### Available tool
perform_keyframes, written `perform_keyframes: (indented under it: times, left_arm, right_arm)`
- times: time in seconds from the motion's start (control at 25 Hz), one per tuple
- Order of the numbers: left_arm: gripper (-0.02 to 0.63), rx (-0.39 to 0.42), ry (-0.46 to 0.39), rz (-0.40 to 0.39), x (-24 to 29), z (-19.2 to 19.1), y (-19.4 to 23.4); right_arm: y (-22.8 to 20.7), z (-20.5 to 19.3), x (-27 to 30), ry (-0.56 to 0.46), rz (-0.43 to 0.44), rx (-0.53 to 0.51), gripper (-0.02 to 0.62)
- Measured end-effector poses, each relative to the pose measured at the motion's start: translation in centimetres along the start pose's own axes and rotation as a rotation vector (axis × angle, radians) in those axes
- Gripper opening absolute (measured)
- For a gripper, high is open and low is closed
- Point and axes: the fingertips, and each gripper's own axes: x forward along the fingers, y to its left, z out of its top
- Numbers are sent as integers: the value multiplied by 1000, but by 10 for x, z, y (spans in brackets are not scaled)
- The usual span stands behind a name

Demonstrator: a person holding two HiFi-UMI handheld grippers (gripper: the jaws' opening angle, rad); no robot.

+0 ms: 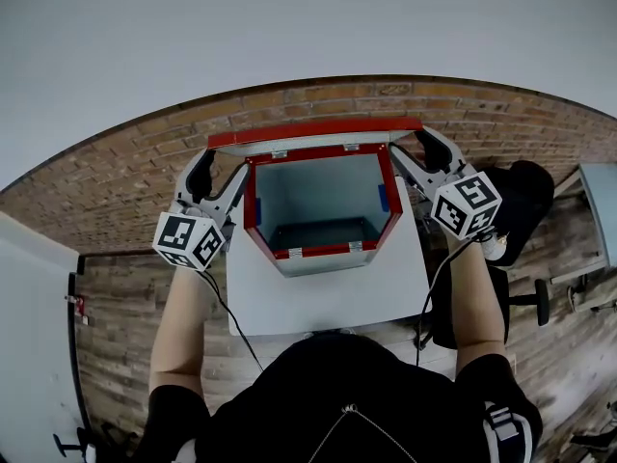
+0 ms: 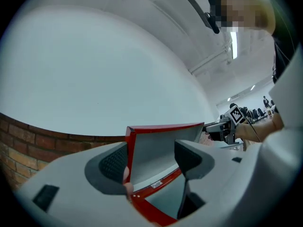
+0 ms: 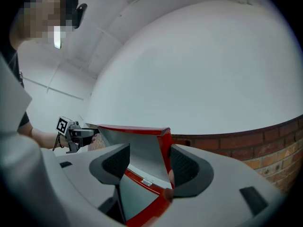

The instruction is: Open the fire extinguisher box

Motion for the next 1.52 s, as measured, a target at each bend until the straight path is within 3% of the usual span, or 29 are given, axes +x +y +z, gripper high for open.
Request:
perform_keyframes:
  times: [0.84,1.52]
  left_arm:
    - [357,-5,13,22,74,5,51]
    - [357,0,24,47,80,1,59]
  right_arm:
    - [-55,14,79,-25,-52,-15,275]
    - [-61,11,86,-23,-63,-16,275]
